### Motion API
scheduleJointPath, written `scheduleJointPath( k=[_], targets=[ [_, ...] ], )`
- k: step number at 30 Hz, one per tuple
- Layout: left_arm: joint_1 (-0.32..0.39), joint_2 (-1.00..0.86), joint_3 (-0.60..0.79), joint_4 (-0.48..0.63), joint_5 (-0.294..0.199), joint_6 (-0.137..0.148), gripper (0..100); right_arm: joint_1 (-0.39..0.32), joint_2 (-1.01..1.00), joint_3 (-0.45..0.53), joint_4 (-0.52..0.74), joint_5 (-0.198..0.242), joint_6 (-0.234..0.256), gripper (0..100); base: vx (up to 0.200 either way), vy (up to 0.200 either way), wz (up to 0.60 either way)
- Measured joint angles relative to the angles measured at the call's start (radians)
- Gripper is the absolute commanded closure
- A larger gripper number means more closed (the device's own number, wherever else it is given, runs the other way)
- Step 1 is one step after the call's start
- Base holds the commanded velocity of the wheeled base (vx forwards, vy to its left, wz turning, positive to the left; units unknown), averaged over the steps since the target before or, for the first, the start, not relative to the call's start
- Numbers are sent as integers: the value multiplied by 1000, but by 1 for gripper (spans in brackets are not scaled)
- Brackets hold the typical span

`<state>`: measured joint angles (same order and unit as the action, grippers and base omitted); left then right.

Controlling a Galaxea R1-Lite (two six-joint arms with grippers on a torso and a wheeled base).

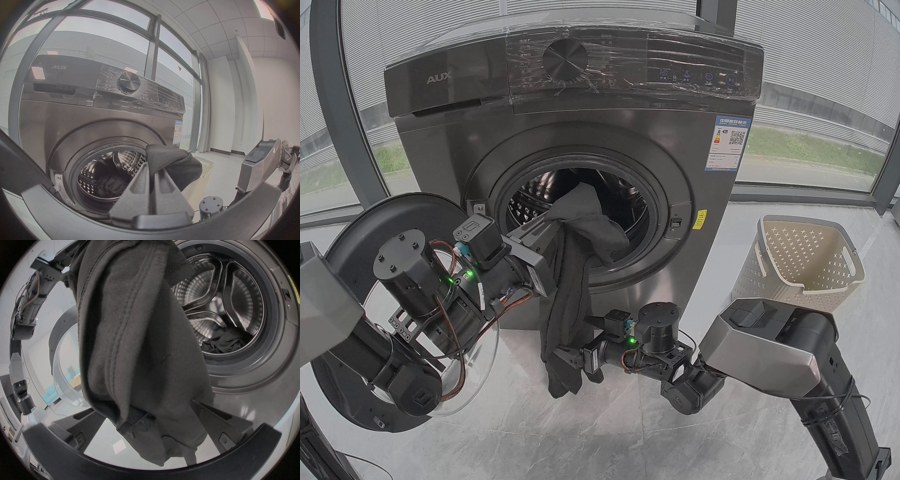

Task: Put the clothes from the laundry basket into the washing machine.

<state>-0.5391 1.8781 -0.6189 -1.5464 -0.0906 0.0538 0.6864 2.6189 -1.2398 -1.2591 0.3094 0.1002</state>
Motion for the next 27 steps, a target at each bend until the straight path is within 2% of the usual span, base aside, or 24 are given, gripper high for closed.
scheduleJointPath(
  k=[3,9,10,18,23,27],
  targets=[
    [1,0,1,0,0,0,100,2,6,-20,-2,-2,21,0,0,0,0],
    [2,0,2,0,0,-1,100,3,26,-50,-2,-10,29,0,0,0,0],
    [2,0,2,0,0,-1,100,2,29,-52,-6,-12,28,100,0,0,0],
    [5,-1,7,-1,0,-1,100,-7,34,-25,-28,-24,20,100,0,0,0],
    [9,-1,11,-1,0,-3,100,-27,6,59,-57,-25,-1,100,0,0,0],
    [14,-1,12,-1,0,-7,100,-71,-50,160,-90,-27,-39,100,0,0,0]
  ],
)
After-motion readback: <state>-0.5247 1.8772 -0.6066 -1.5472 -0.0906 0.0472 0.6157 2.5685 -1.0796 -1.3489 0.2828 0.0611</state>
